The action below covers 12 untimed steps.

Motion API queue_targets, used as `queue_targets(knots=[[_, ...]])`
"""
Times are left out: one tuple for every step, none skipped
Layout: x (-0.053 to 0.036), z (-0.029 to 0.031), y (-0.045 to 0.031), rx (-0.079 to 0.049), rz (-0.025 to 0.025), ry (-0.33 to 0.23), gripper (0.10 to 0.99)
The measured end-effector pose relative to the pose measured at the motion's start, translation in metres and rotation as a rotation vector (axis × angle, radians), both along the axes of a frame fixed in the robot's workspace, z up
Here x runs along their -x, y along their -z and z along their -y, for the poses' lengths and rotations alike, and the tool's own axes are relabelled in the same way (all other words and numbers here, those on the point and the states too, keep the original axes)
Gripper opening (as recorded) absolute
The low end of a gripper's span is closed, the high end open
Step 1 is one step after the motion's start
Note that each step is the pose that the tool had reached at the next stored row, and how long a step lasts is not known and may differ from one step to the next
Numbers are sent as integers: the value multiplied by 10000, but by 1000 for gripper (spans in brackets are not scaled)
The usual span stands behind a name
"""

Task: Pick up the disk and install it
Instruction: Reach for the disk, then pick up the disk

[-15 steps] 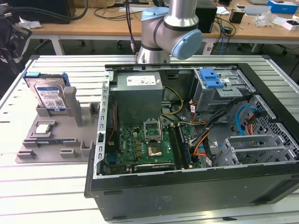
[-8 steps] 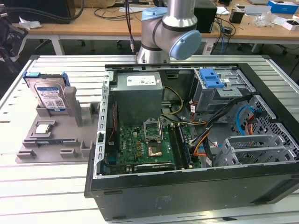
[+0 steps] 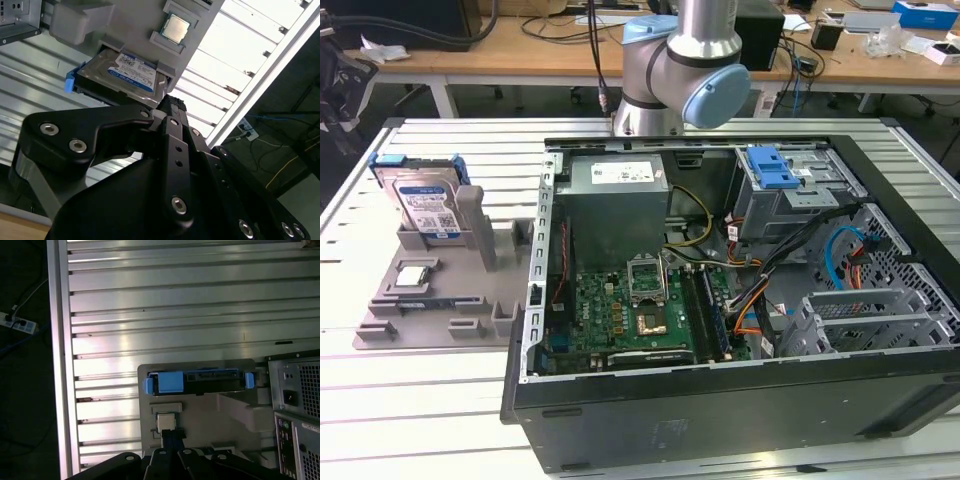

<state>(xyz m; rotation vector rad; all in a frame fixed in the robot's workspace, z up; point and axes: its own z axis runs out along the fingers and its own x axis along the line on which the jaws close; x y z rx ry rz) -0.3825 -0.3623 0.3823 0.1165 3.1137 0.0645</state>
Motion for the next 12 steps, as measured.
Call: queue_targets(knots=[[0,0,0,0,1,0,106],[1,0,0,0,1,0,106],[1,0,0,0,1,0,106],[1,0,0,0,1,0,106],[2,0,0,0,0,-106,106],[2,-1,0,0,0,-420,106],[2,0,0,0,0,-559,106],[2,0,0,0,1,-679,106],[2,0,0,0,0,-796,106],[2,0,0,0,0,-971,106],[2,0,0,0,1,-1211,106],[2,0,0,0,1,-1510,106]])
